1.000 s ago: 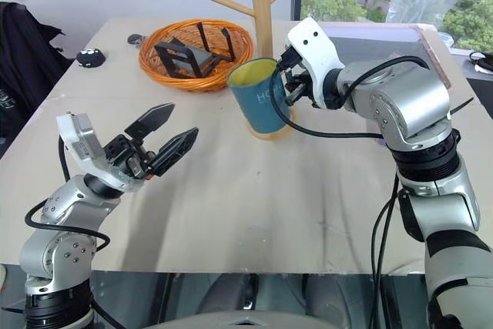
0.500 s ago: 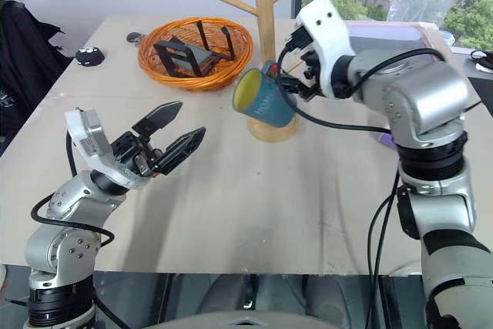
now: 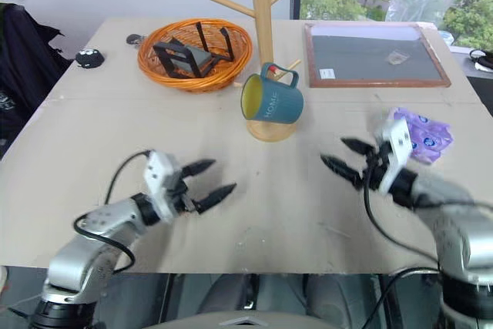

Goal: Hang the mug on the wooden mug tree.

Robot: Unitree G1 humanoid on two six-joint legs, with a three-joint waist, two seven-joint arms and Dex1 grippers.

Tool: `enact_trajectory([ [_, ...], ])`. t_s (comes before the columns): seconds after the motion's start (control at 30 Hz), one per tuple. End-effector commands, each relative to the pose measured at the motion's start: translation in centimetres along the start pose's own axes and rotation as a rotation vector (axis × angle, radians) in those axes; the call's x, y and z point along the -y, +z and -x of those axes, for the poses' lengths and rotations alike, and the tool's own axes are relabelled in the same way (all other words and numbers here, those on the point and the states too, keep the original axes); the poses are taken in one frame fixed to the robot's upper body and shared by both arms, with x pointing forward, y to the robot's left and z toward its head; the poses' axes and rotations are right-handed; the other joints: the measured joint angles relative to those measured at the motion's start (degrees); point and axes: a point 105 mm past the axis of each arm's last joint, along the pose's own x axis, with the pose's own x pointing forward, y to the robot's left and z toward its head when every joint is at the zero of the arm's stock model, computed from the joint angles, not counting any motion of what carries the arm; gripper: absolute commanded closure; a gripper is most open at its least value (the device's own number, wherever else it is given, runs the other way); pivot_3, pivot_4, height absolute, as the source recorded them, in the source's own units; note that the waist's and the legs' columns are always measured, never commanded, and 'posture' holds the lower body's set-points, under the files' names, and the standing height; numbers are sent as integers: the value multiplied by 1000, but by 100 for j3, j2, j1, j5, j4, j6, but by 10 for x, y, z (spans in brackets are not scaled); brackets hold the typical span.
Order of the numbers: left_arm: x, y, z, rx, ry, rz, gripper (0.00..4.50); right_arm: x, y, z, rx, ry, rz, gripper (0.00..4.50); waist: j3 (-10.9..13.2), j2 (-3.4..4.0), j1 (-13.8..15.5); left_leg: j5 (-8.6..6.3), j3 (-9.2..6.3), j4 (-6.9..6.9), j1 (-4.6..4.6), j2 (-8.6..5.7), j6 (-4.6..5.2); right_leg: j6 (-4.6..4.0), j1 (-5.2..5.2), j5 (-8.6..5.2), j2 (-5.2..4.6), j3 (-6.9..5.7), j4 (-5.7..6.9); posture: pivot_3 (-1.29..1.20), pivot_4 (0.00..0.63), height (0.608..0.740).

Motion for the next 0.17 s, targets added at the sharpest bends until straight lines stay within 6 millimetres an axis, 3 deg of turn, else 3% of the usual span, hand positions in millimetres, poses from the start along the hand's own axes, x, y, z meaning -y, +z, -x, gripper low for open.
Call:
enact_trajectory([
  [0.03, 3, -9, -2, -25, 10, -43, 0, 5, -22, 13, 69, -15, 62, 32, -1, -8, -7, 0, 0, -1, 17, 0, 0, 0, 16, 0, 2, 0, -1, 0, 150, 740],
  [0.1, 2, -14, 1, -35, 20, -49, 0, 8, -35, 18, 80, -40, 61, 32, 5, 3, -17, -3, 2, -15, 81, 11, 3, -2, 79, -3, 5, -1, -13, 0, 150, 740],
  [0.17, 1, -17, 4, -45, 29, -61, 0, 10, -48, 20, 60, -45, 91, 32, 6, 6, -20, -3, 2, -15, 87, 24, 3, -2, 82, -2, 5, 0, -12, 0, 150, 740],
])
